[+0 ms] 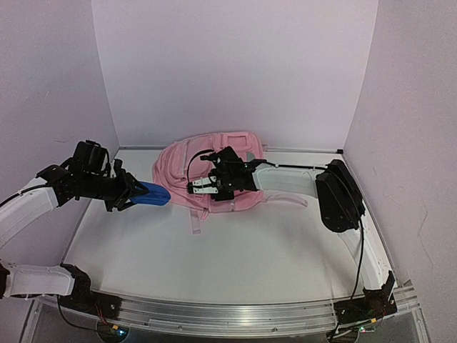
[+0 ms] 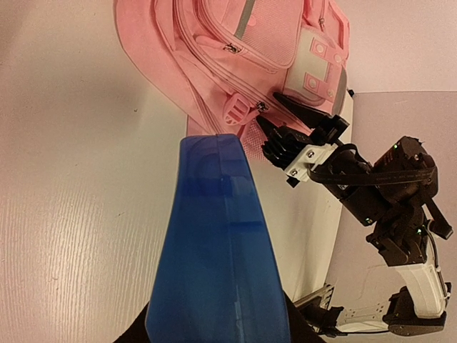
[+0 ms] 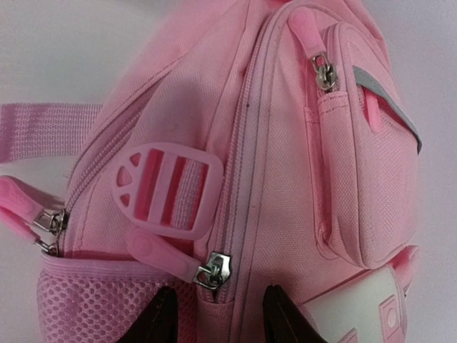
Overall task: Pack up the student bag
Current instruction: Place the personal item in the student bag.
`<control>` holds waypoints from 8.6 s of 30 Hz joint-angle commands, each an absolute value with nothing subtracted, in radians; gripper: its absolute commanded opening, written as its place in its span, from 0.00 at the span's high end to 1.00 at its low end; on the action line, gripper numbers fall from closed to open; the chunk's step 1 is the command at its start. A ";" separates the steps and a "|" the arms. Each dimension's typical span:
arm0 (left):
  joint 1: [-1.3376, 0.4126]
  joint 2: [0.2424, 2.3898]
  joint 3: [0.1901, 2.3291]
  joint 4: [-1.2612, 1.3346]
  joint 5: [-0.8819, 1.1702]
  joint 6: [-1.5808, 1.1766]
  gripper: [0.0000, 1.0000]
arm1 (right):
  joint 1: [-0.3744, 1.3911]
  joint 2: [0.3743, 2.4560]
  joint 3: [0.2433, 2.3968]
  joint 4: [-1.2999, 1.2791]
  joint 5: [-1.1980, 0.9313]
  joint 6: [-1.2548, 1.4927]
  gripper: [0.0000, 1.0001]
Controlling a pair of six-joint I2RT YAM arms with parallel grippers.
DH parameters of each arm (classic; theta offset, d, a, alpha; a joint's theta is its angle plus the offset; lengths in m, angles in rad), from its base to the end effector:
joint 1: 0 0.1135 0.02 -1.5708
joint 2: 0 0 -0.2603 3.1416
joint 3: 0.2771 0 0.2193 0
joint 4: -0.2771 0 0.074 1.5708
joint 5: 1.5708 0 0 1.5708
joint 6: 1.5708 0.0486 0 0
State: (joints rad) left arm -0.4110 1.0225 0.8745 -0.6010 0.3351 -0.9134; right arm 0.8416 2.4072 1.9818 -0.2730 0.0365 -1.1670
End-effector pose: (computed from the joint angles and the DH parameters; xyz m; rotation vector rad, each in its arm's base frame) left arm 0.1674 -0.0904 0.2822 -0.4437 2.4718 -1.0050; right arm 0.3504 0.3895 0.1767 -1.9113 1.2387 -0.2130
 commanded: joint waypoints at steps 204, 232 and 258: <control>-0.678 1.316 0.548 0.261 0.286 -0.741 0.43 | 0.805 2.118 2.314 -0.658 -0.668 -0.268 1.00; -0.715 1.567 0.793 0.353 0.488 -0.531 0.62 | 0.804 2.121 2.305 -0.638 -0.709 -0.240 1.00; -0.713 1.300 0.695 -0.151 -0.034 -0.753 0.75 | 0.803 2.106 2.270 -0.619 -0.719 -0.219 1.00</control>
